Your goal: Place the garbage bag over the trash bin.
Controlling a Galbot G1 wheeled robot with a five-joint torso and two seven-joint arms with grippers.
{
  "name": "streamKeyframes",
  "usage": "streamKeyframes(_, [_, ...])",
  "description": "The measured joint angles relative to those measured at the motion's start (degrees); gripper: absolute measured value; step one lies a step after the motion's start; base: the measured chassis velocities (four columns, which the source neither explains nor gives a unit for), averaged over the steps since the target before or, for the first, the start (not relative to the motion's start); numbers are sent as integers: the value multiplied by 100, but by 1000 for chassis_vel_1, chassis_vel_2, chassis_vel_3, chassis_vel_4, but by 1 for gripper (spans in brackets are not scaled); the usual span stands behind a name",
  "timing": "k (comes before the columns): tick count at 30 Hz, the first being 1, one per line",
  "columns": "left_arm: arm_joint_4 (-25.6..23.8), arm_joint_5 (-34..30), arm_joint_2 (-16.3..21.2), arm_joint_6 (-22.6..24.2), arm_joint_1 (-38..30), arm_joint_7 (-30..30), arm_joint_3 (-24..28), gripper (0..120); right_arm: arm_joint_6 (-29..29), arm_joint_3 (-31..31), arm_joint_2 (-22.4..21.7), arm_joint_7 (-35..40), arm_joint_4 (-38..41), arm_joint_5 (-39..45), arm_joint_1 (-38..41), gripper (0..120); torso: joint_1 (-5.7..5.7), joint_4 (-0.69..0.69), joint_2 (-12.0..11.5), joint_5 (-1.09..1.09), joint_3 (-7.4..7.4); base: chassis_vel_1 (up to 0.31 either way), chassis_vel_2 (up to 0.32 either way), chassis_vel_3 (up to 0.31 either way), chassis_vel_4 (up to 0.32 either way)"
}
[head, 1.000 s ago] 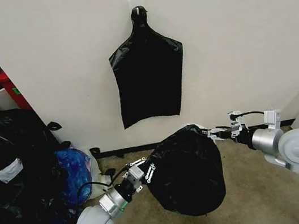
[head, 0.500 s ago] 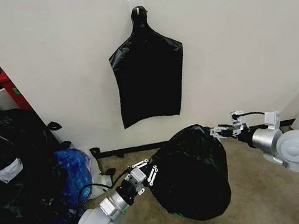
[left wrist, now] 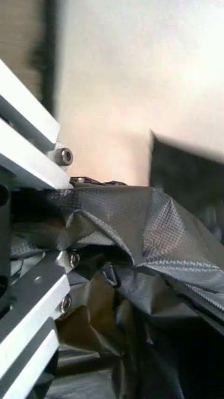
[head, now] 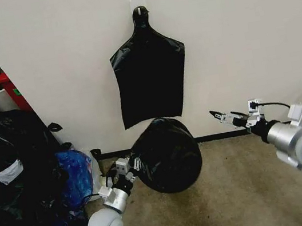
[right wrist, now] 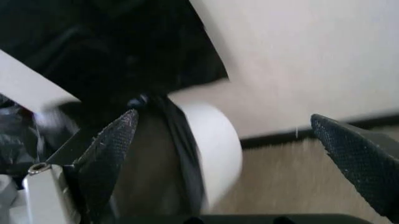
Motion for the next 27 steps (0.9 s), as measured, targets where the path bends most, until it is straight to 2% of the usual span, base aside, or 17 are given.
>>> streamKeyframes(3, [-63, -1025, -217, 243, -41, -629, -211, 2, 218, 64, 511, -667, -116, -415, -694, 100, 0, 0, 0, -2, 0, 0, 0, 0, 0])
streamKeyframes(7, [-150, -1910, -397, 353, -48, -976, -307, 2, 271, 139, 792, -1299, -212, -556, -1178, 100, 0, 1, 0, -6, 0, 0, 0, 0, 0])
streamKeyframes(8, [-150, -1910, -397, 353, -48, -976, -307, 2, 271, 139, 792, -1299, -212, -556, -1178, 100, 0, 1, 0, -6, 0, 0, 0, 0, 0])
streamKeyframes(9, [-232, -2266, -435, 409, -41, -1087, -319, 2, 272, 133, 882, -1427, -243, -605, -1275, 100, 0, 0, 0, -4, 0, 0, 0, 0, 0])
streamKeyframes(12, [-399, -3047, -498, 585, -3, -1268, -333, 2, 338, -111, 1202, -1329, -281, -593, -1370, 100, -1, 1, 0, -3, 0, 0, 0, 0, 0])
streamKeyframes(15, [-452, -3472, -562, 716, 16, -1353, -340, 2, 397, -403, 1478, -688, -171, -226, -1194, 100, -1, 1, 0, -2, 0, 0, 0, 0, 0])
streamKeyframes(21, [-438, -3562, -677, 765, 47, -1380, -313, 2, 371, -563, 1726, -62, 166, 200, -1037, 100, -1, 2, 0, -4, 0, 0, 0, 0, 0])
streamKeyframes(27, [-481, -3532, -730, 792, 56, -1457, -263, 2, 425, -684, 1723, 37, 249, -195, -1079, 100, -1, 1, 0, -3, 0, 0, 0, 0, 0])
